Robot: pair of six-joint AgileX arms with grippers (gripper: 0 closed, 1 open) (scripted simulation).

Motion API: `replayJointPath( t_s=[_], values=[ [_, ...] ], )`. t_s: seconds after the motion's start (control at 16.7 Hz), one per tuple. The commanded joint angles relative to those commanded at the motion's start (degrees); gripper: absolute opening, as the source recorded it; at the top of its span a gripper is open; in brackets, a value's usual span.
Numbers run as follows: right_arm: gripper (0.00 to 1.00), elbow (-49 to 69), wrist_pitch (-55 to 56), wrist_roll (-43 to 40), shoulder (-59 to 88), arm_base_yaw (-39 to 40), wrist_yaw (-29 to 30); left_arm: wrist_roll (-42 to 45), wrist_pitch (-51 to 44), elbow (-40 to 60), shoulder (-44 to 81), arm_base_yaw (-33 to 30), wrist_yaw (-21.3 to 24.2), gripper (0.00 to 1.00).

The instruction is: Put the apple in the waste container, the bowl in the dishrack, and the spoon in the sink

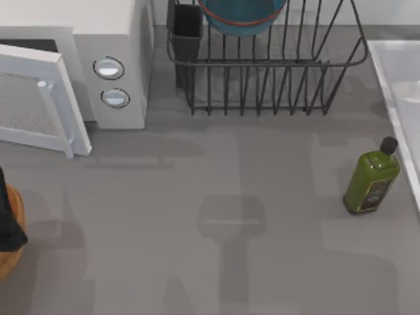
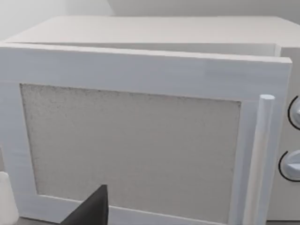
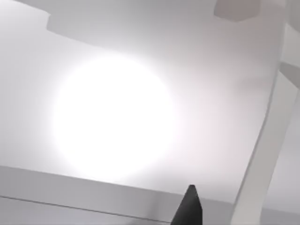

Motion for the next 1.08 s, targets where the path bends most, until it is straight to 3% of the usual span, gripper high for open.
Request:
replayJointPath(
  t_s=[0.42,1.08],
  values=[
    [0.0,2.1,-0.9,-0.2,1.8,-0.3,0.0,0.0,0.0,0.0,0.0,0.0,0.0,1.0],
    [0.0,28.1,-9.7,0.1,18.5,0.0,0.3,0.0,0.0,0.0,0.0,0.0,0.0,1.0]
  ],
)
